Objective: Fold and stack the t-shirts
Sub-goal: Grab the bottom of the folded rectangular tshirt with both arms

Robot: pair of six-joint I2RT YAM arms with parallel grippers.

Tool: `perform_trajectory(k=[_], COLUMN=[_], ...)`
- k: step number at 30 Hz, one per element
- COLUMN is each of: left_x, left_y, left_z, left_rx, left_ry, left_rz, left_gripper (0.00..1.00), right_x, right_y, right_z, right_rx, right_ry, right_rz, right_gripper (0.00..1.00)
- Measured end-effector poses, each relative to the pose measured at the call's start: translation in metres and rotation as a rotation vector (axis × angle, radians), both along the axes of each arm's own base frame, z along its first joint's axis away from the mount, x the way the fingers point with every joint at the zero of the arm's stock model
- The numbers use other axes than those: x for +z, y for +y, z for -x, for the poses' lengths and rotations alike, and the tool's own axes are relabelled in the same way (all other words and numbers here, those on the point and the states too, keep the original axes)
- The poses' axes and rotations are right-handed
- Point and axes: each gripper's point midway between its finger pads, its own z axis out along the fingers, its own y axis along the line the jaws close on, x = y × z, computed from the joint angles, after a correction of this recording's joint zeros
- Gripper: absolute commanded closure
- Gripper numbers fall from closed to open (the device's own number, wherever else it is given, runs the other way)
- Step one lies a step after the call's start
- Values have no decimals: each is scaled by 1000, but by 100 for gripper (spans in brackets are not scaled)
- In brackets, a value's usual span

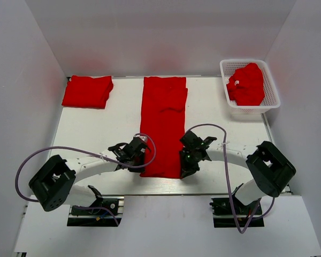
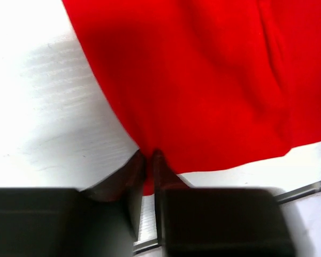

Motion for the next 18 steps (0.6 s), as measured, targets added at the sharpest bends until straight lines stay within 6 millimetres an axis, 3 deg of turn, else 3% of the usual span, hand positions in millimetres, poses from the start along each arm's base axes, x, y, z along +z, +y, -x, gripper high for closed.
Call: perform_trajectory(k=[1,2,3,10,14,18], left_x=[0,0,0,3,15,29], left_y=[0,-1,-1,12,15,9], left_z=[0,1,1,14,17,10], left_rx=[1,2,3,24,27,47], left_ry=[-1,0,1,36,36,39], left_rz=[3,7,7,-26,-17,-20], left_gripper=[96,100,100,100,100,100], right_x=[-1,-2,-2,7,26,29], right_y=[0,1,1,2,5,5], right_z=[0,0,0,-3,-8,-12], right_rx=[5,5,6,3,2,11], right_ry=[1,4,5,-35,-108,-137], right_rz=[0,0,-2,-21,-70,-76], right_gripper=[90,98,100,100,100,100])
